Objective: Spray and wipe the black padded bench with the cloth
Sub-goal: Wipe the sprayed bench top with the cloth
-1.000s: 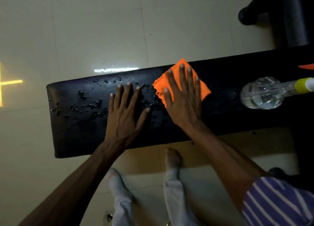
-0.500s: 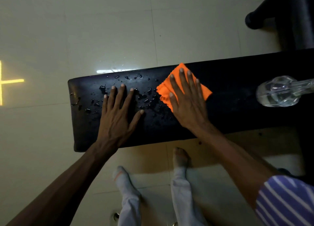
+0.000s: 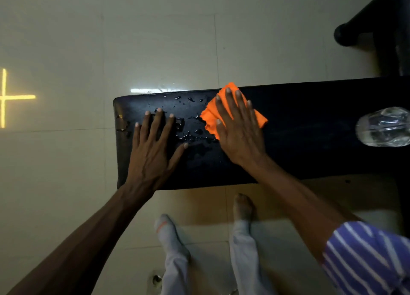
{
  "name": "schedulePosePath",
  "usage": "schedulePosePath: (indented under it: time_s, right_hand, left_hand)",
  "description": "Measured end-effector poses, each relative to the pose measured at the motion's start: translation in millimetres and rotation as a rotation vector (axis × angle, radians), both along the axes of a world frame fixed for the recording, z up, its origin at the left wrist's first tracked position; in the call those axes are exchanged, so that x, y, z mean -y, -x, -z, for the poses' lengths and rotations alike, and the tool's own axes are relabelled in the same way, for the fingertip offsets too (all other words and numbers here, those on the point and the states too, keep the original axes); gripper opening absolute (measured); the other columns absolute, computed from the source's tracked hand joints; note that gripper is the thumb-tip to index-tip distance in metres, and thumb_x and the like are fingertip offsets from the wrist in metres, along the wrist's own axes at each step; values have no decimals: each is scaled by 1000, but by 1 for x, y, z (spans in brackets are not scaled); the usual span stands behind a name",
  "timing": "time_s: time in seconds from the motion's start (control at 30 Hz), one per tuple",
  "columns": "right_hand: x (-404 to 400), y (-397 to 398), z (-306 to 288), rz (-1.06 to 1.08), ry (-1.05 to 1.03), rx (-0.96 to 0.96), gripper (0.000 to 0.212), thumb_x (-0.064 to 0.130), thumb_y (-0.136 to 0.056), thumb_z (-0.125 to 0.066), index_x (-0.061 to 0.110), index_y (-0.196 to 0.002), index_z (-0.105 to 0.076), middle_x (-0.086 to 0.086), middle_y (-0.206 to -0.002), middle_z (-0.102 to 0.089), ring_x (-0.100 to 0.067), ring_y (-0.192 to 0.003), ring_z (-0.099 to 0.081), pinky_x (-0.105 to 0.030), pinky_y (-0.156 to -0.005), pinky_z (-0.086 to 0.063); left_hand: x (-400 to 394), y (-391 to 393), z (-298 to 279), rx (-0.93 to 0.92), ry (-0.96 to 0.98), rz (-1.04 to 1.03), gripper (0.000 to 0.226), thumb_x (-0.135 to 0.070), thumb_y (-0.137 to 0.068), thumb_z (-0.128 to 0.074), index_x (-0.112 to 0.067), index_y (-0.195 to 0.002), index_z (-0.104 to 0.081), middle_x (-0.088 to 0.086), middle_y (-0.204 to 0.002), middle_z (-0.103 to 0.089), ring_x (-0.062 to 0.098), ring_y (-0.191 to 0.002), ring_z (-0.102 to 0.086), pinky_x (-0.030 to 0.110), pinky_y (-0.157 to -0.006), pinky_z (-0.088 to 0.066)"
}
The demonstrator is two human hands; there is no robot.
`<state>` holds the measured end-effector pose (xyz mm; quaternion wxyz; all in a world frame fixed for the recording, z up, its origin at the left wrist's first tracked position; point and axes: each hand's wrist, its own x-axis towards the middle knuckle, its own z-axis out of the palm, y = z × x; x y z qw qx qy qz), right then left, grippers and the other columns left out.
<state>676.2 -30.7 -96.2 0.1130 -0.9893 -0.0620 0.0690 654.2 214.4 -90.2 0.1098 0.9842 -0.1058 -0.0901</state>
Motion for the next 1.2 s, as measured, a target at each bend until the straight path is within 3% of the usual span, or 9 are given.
schedulePosePath:
  time_s: [0.13,0.33,0.53,0.6,0.77,0.9,1.03,1.1,1.2]
  right_hand:
    - [28,-23,-3,-54,83,-30,58,36,-113,-27,23,-169,-15,-5,-179,-5,-27,-166,0,-54,-134,-1]
    - [-36,-40,2,311,-5,7,59,31,-110,-29,20,-168,-22,-11,-178,-11,-33,-166,-3,-54,-134,-1]
    - [-13,5,-5,-124,7,-56,60,32,-114,-30,20,-170,-10,-5,-179,1,-26,-166,4,-50,-135,-1]
    - [-3,-8,-6,-110,40,-62,60,30,-114,-31,19,-169,-11,-5,-179,-1,-27,-166,2,-51,-135,-2]
    - [-60,-55,-1,277,6,-49,59,34,-112,-28,20,-169,-19,-10,-178,-8,-34,-166,0,-52,-134,2]
    - [-110,-23,-4,3,-56,-30,59,31,-112,-30,17,-168,-20,-11,-178,-9,-32,-166,-2,-50,-135,0]
    - [-78,-1,-14,-235,-4,-113,59,32,-114,-28,20,-169,-10,-5,-179,1,-25,-166,4,-47,-135,0]
    - [-66,-18,-14,-234,53,-125,59,33,-114,-26,21,-170,-8,-4,-179,4,-26,-166,6,-49,-135,-1]
    - [-95,-51,-11,-44,20,-118,59,32,-114,-27,20,-170,-10,-8,-179,2,-31,-166,6,-53,-134,0]
  left_hand:
    - [-10,3,0,-19,7,-24,81,-70,-101,-30,-23,-167,-24,7,-177,-12,33,-164,-4,55,-132,-10]
    - [-17,10,6,-22,-1,-25,81,-70,-102,-30,-24,-168,-19,7,-177,-8,32,-164,-2,55,-133,-8]
    - [-18,16,-1,-42,13,-56,81,-69,-102,-31,-24,-168,-17,7,-177,-8,31,-164,-1,56,-132,-12]
    - [-20,21,-3,-53,14,-62,81,-69,-102,-30,-25,-168,-15,6,-178,-6,30,-165,2,55,-132,-11]
    - [-31,34,4,-18,79,-90,79,-67,-103,-34,-25,-168,-18,4,-178,-6,28,-165,2,52,-133,-10]
    - [-42,42,6,-32,73,-100,78,-63,-104,-41,-21,-167,-24,6,-177,-10,30,-165,-1,53,-132,-16]
    - [-45,44,2,-54,72,-104,78,-62,-104,-39,-19,-167,-22,8,-177,-8,31,-165,-1,51,-132,-16]
    - [-44,44,1,-56,82,-113,79,-64,-103,-35,-20,-167,-21,7,-177,-8,30,-165,-2,50,-132,-15]
    - [-47,50,4,-44,87,-114,79,-65,-103,-34,-21,-168,-19,7,-177,-7,31,-165,-1,48,-133,-13]
